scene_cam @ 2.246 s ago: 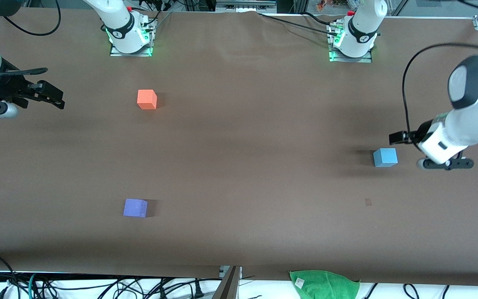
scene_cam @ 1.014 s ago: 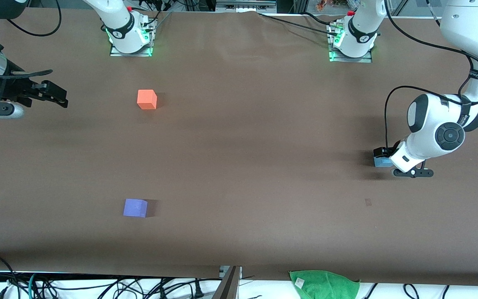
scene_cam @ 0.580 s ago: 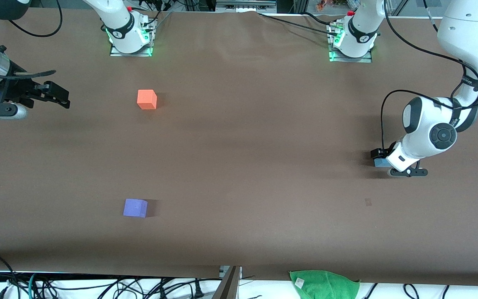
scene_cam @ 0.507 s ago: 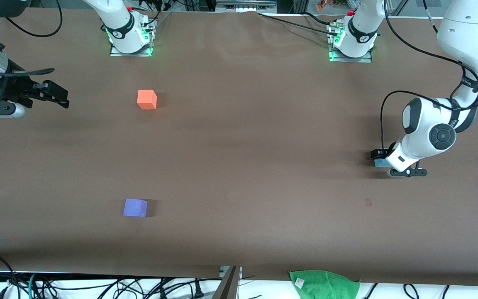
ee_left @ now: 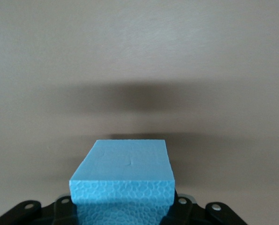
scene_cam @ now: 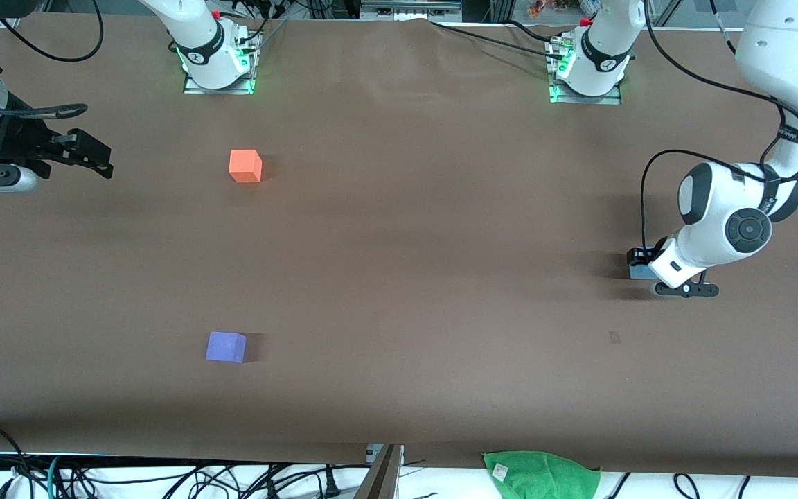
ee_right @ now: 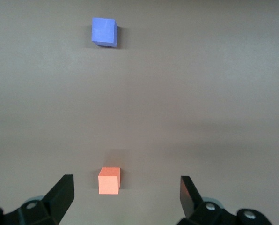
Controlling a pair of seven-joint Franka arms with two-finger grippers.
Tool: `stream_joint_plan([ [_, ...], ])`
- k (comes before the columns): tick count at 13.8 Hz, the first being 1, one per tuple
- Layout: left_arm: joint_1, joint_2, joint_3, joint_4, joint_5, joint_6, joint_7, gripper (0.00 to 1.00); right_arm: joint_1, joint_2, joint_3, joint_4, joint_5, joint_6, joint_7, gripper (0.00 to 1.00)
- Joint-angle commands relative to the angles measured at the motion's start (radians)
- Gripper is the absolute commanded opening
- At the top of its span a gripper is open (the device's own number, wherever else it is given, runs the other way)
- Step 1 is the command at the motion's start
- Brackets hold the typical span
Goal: Place blue block between orange and purple blocks
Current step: 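Close the left gripper on the light-blue cube, then carry the cube with the left gripper while the right gripper approaches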
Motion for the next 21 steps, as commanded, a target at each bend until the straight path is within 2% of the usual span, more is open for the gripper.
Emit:
stream_joint_plan([
  [1, 0.008, -0.067, -0.099, 0.115, 0.004, -0.244, -0.009, 0.16, 0.003, 0.0, -0.001, 0.015, 0.003, -0.02, -0.005, 1.0],
  [4, -0.004, -0.066, -0.244, 0.254, -0.062, -0.447, -0.105, 0.16, 0.003, 0.0, -0.001, 0.015, 0.003, -0.02, -0.005, 1.0],
  [6, -0.013, -0.055, -0.359, 0.27, -0.084, -0.452, -0.273, 0.2, 0.003, 0.0, -0.001, 0.015, 0.003, -0.02, -0.005, 1.0],
  [7, -0.046, -0.047, -0.392, 0.272, -0.082, -0.443, -0.353, 0.2, 0.003, 0.0, -0.001, 0.015, 0.003, -0.02, -0.005, 1.0],
  [10, -0.243, 0.03, -0.389, 0.273, -0.068, -0.292, -0.516, 0.17, 0.003, 0.001, -0.001, 0.015, 0.003, -0.019, -0.003, 1.0],
  [14, -0.37, 0.181, -0.385, 0.272, -0.064, -0.08, -0.699, 0.18, 0.003, 0.0, -0.003, 0.016, 0.006, -0.02, 0.008, 1.0],
  [17, -0.526, 0.247, -0.302, 0.272, 0.08, 0.001, -0.86, 0.19, 0.01, 0.012, 0.002, 0.015, -0.003, -0.017, -0.006, 1.0],
  [19, -0.583, 0.287, -0.26, 0.273, 0.094, 0.093, -0.905, 0.19, 0.01, 0.032, 0.002, 0.01, -0.003, -0.022, -0.017, 1.0],
  [21, -0.585, 0.293, -0.26, 0.273, 0.097, 0.112, -0.909, 0.2, 0.022, 0.067, 0.003, 0.003, 0.002, -0.028, -0.012, 1.0],
])
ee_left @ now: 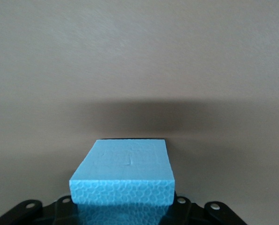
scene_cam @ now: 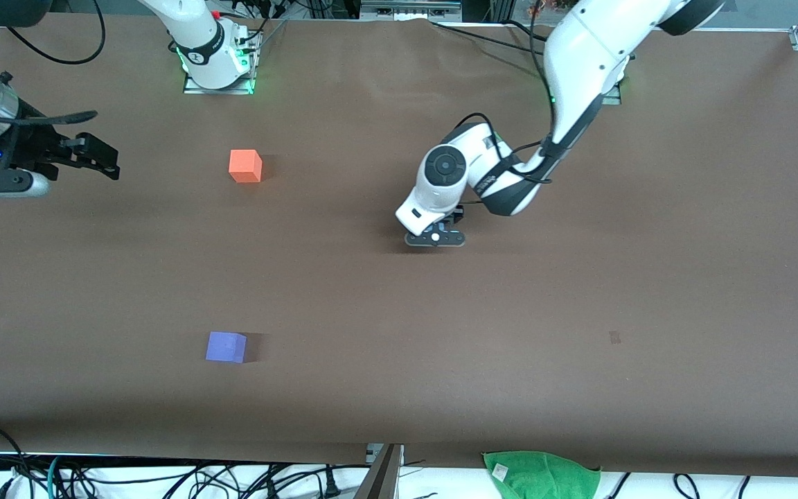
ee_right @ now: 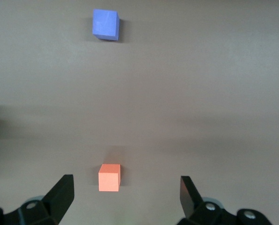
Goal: Place blue block between orange and purple blocks
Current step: 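Carry the cube with the left gripper while the right gripper approaches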
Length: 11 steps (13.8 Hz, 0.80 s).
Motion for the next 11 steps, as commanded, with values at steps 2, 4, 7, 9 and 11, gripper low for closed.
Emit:
stream_joint_plan([
  [2, -0.008, 0.014, 0.014, 0.026, 0.028, 0.007, -0.021, 0.68, 0.03, 0.045, 0.002, 0.0, 0.005, -0.05, 0.002, 1.0],
  [4, -0.003, 0.008, 0.014, 0.026, 0.032, 0.007, -0.02, 1.0, 0.063, 0.05, 0.012, -0.023, 0.007, -0.041, 0.011, 1.0],
  [7, 0.011, -0.034, 0.011, 0.025, 0.022, -0.028, -0.021, 1.0, 0.102, 0.085, 0.014, -0.044, 0.015, 0.008, 0.1, 1.0],
  [9, 0.011, -0.119, 0.008, 0.026, 0.017, -0.153, -0.029, 1.0, 0.128, 0.091, 0.014, -0.081, 0.048, 0.07, 0.109, 1.0],
  [11, 0.029, -0.195, 0.002, 0.026, 0.014, -0.23, -0.028, 1.0, 0.146, 0.116, 0.014, -0.086, 0.064, 0.107, 0.126, 1.0],
])
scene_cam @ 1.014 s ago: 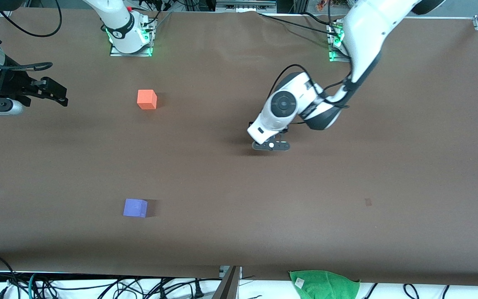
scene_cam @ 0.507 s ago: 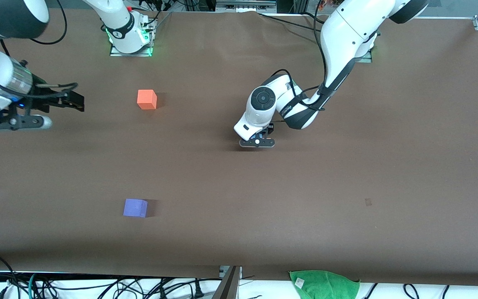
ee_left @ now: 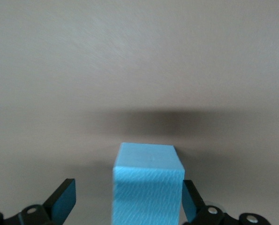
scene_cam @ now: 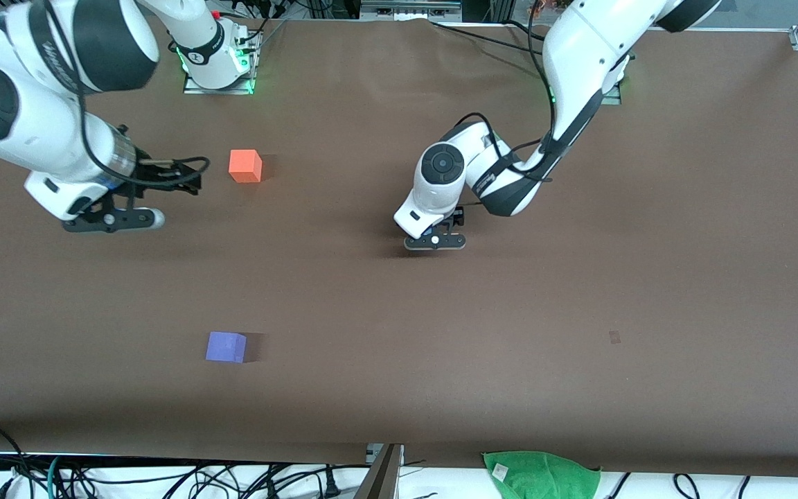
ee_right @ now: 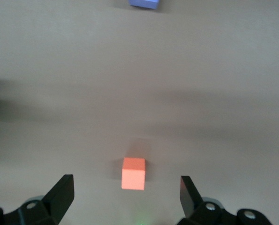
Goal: Place blue block between orange and purple blocks
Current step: 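Carry the cube with the left gripper while the right gripper approaches, then grasp the cube with the right gripper while the left gripper withdraws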
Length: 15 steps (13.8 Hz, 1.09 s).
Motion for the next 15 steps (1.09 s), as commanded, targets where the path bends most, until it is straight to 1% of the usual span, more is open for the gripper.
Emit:
stream_joint_plan([
  [1, 0.022, -0.139, -0.013, -0.025, 0.01, -0.111, -0.019, 1.0, 0.026, 0.018, -0.003, -0.019, 0.043, 0.055, 0.033, 1.0],
  [2, 0.032, -0.169, -0.015, -0.023, 0.01, -0.134, -0.019, 1.0, 0.045, 0.038, -0.003, -0.019, 0.05, 0.078, 0.039, 1.0],
  [4, 0.068, -0.218, -0.021, 0.01, 0.004, -0.212, -0.017, 1.0, 0.09, 0.078, -0.003, -0.017, 0.056, 0.138, 0.104, 1.0],
  [5, 0.075, -0.241, -0.018, 0.052, -0.024, -0.27, -0.014, 1.0, 0.127, 0.098, -0.003, -0.014, 0.071, 0.166, 0.153, 1.0],
  [6, 0.091, -0.254, -0.015, 0.105, -0.057, -0.355, 0.027, 1.0, 0.162, 0.126, -0.003, -0.011, 0.086, 0.205, 0.212, 1.0],
  [8, 0.132, -0.254, -0.012, 0.245, -0.076, -0.57, 0.187, 1.0, 0.258, 0.184, -0.003, -0.008, 0.088, 0.305, 0.351, 1.0],
  [9, 0.15, -0.254, -0.005, 0.292, -0.078, -0.648, 0.255, 1.0, 0.306, 0.219, -0.004, -0.003, 0.086, 0.365, 0.437, 1.0],
  [11, 0.245, -0.257, -0.019, 0.377, -0.081, -0.745, 0.407, 1.0, 0.38, 0.297, -0.003, 0.001, 0.083, 0.49, 0.563, 1.0],
  [12, 0.287, -0.271, -0.018, 0.404, -0.093, -0.791, 0.491, 1.0, 0.416, 0.343, -0.004, 0.023, 0.08, 0.544, 0.62, 1.0],
  [13, 0.333, -0.288, -0.016, 0.423, -0.101, -0.822, 0.557, 1.0, 0.455, 0.391, -0.004, 0.053, 0.074, 0.578, 0.68, 1.0],
  [15, 0.428, -0.32, -0.012, 0.422, -0.102, -0.835, 0.672, 1.0, 0.515, 0.478, -0.008, 0.137, 0.063, 0.598, 0.767, 1.0],
])
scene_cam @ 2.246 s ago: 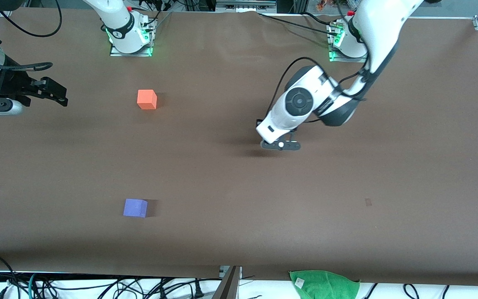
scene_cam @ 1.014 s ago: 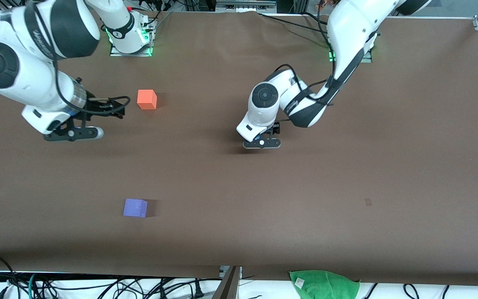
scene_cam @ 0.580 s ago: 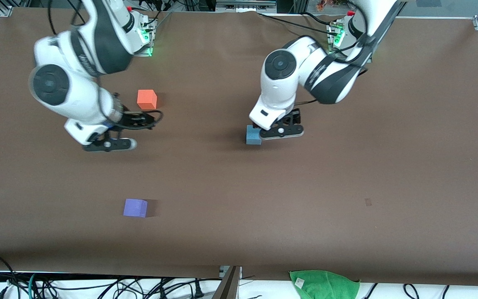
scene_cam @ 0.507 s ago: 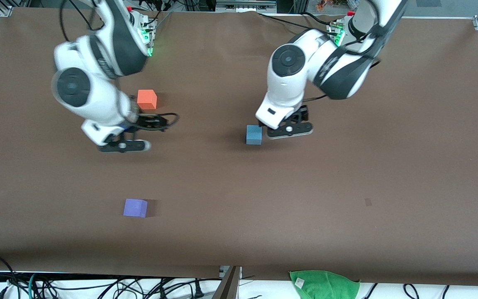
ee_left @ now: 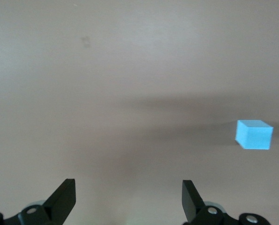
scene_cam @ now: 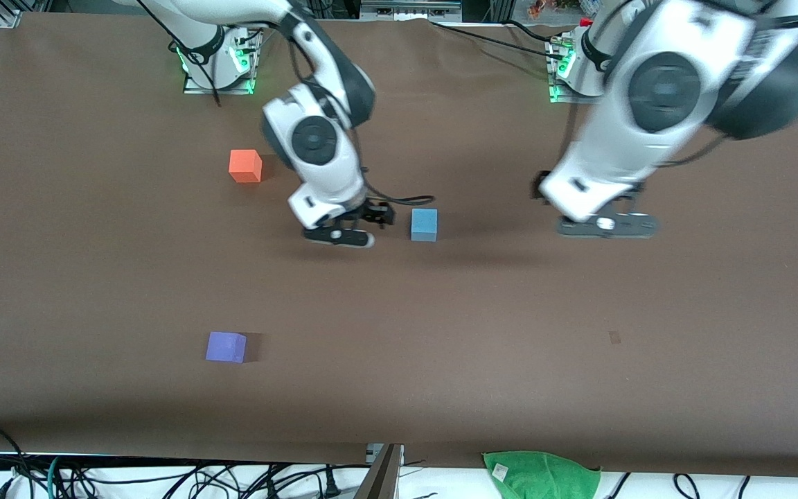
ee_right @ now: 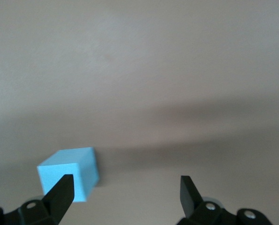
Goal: Place blue block between orange and purple blocks
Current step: 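Grasp the cube with the right gripper while the left gripper withdraws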
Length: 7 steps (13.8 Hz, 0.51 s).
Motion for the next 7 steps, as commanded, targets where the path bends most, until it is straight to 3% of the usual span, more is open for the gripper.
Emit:
stream_joint_plan([
  [1, 0.12, -0.029, -0.01, 0.013, -0.025, -0.031, 0.151, 1.0, 0.088, 0.134, -0.019, 0.157, -0.033, 0.005, 0.126, 1.0],
  [4, 0.175, -0.052, -0.013, 0.01, -0.028, -0.033, 0.209, 1.0, 0.157, 0.182, -0.019, 0.197, -0.107, 0.005, 0.248, 1.0],
  [7, 0.193, -0.059, 0.016, -0.017, -0.097, -0.024, 0.339, 1.0, 0.182, 0.188, -0.019, 0.196, -0.122, 0.006, 0.262, 1.0],
])
